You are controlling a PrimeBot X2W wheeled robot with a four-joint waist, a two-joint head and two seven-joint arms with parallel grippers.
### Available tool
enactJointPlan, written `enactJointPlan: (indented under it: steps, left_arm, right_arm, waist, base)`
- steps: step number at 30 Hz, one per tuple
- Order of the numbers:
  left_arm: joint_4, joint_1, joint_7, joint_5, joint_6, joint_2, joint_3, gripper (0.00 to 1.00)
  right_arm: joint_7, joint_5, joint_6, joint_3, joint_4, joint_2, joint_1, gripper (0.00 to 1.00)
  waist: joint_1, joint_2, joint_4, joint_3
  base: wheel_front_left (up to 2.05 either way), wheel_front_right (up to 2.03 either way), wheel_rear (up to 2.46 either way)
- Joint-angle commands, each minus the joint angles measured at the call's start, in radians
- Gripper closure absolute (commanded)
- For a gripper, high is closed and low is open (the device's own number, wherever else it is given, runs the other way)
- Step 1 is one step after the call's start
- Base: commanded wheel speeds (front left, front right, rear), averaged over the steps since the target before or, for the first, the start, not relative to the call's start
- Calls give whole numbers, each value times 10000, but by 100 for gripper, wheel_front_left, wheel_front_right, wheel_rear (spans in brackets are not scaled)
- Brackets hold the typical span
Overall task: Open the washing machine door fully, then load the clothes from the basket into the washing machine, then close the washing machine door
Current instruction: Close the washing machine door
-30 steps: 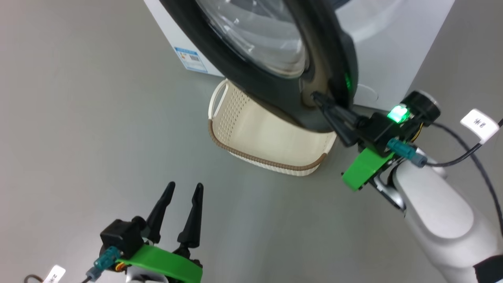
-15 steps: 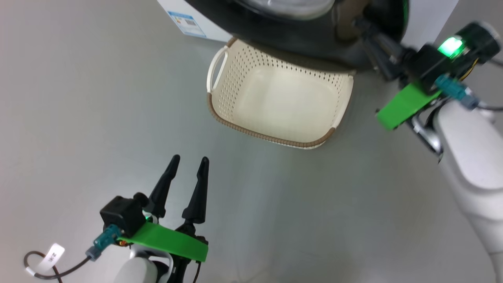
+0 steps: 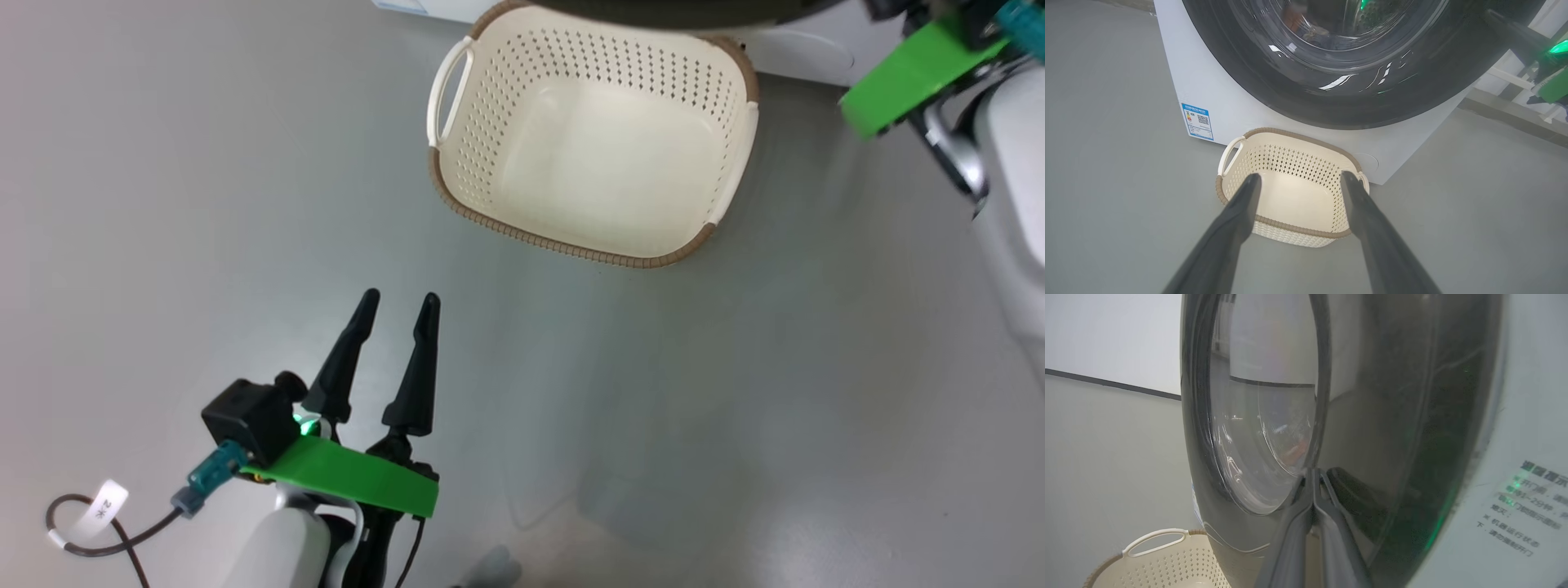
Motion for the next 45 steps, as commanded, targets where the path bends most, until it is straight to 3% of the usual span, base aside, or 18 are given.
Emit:
enactJointPlan:
  steps: [1, 17, 26, 34, 45]
  left_arm:
    - [-231, -102, -65, -114, -25, 230, 260, 0]
    - [-220, -252, -65, -351, -25, 230, 61, 0]
    - [-172, -267, -65, -369, -25, 229, 86, 0]
    - [-98, -268, -65, -216, -25, 229, 244, 0]
    - [130, -113, -65, 343, -25, 229, 687, 0]
  right_arm:
    - [-46, 2, 10, -78, -36, 58, -267, 100]
    - [-46, -413, 10, -1340, 1071, 422, -1655, 100]
    - [-46, -751, 10, -1510, 1154, 606, -1670, 100]
    - [-46, -712, 10, -1431, 1046, 828, -1247, 100]
    - [-46, -60, 10, -2061, 68, 1885, 830, 100]
  waist:
    - [0, 0, 79, 152]
    - [0, 0, 266, 479]
    - [0, 0, 236, 454]
    - [0, 0, -29, 158]
    - [0, 0, -1044, -1212]
  base:
    - [0, 0, 0]
    - [0, 0, 0]
    - [0, 0, 0]
    - [0, 0, 0]
    - [0, 0, 0]
